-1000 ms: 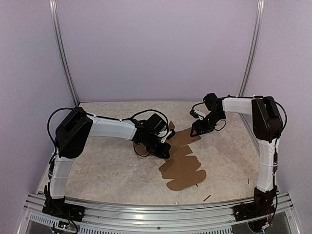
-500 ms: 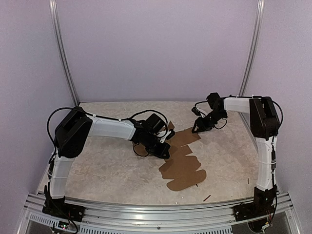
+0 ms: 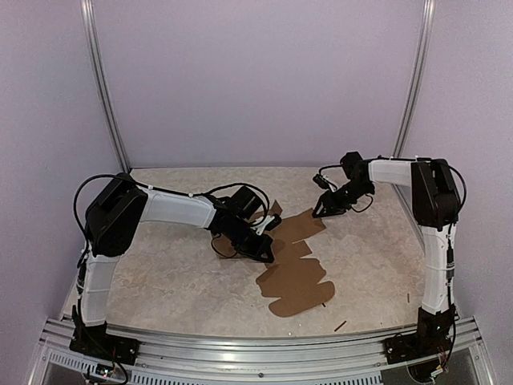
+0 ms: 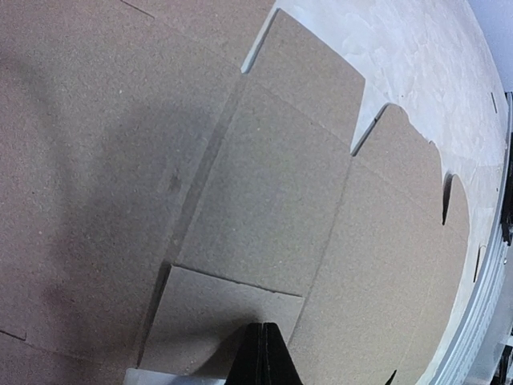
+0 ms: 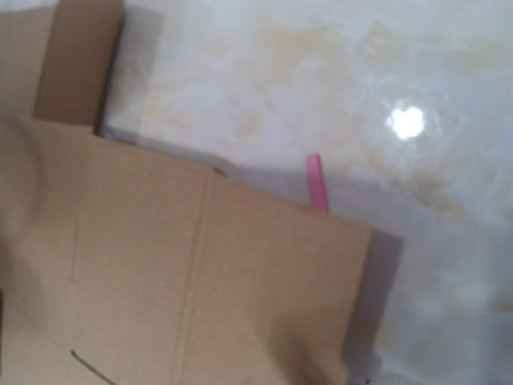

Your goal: Fold the paper box

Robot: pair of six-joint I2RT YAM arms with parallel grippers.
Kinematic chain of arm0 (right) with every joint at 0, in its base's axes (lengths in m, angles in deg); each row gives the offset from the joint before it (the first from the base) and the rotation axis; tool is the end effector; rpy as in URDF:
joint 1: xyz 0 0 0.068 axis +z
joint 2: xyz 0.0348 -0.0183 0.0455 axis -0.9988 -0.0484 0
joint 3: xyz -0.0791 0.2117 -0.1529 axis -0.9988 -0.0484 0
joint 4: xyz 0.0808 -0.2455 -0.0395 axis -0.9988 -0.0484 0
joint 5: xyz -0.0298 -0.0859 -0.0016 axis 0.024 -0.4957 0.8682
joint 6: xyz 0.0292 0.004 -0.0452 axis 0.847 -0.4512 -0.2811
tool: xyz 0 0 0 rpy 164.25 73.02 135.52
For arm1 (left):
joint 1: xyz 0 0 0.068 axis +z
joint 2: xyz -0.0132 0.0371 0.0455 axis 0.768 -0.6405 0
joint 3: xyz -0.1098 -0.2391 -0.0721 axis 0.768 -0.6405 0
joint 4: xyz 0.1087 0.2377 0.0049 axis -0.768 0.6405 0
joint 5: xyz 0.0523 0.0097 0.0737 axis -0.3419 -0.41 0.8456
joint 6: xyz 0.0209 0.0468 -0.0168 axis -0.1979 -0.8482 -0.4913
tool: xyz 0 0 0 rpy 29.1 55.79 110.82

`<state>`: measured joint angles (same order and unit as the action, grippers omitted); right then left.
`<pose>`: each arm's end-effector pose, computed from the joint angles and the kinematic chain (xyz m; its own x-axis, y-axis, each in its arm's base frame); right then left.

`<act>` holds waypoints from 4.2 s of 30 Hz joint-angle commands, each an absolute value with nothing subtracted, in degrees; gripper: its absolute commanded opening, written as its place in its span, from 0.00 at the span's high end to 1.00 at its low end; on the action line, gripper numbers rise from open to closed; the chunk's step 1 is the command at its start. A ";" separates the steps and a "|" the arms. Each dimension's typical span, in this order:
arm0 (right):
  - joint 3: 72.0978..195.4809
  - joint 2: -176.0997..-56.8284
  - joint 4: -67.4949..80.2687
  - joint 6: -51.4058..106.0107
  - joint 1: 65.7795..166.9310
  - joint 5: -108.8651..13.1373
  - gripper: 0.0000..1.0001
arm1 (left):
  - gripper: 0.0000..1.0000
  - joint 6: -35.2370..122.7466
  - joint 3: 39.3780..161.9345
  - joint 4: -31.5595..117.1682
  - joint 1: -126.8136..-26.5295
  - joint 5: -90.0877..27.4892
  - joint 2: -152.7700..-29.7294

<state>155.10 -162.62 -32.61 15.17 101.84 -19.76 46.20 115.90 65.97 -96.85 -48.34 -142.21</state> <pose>0.4369 0.1354 0.1553 -0.8677 -0.3040 -0.3933 -0.4817 0.7096 0.5142 0.3029 -0.3435 0.1267 -0.7714 0.4988 -0.3951 0.6363 0.6038 -0.4802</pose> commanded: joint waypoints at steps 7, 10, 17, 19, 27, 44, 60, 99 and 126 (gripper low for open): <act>154.69 -163.29 -35.01 17.27 102.52 -26.17 0.46 | 1.00 45.42 112.72 70.46 -95.96 -45.31 -143.11; 155.16 -164.05 -35.09 17.22 102.52 -26.15 0.46 | 1.00 45.61 112.69 70.43 -96.05 -45.36 -143.18; 157.09 -168.84 -38.07 15.67 102.47 -8.82 0.58 | 1.00 46.02 112.65 70.00 -95.99 -45.28 -143.43; 156.85 -168.91 -38.14 15.21 102.52 -7.50 0.68 | 1.00 45.97 112.60 69.89 -95.96 -45.15 -143.42; 154.18 -159.70 -35.96 12.08 102.52 -9.76 0.99 | 0.76 42.53 112.69 70.87 -94.09 -44.36 -137.02; 148.18 -140.95 -36.39 0.75 108.27 -15.84 1.00 | 0.45 24.50 116.06 73.40 -87.29 -31.31 -120.12; 148.22 -138.98 -38.20 -1.65 109.91 -11.60 1.00 | 0.44 21.81 116.43 74.15 -83.16 -49.65 -122.76; 147.29 -139.16 -38.31 -3.75 110.71 -9.06 1.00 | 0.71 21.87 122.67 81.39 -78.01 -73.81 -128.61; 127.23 -130.93 -26.50 1.15 107.36 -19.27 0.45 | 1.00 30.71 118.60 72.58 -75.28 -83.16 -127.14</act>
<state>129.57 -132.59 -30.40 -0.59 107.61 -19.47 26.39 120.21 77.20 -76.65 -78.17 -129.16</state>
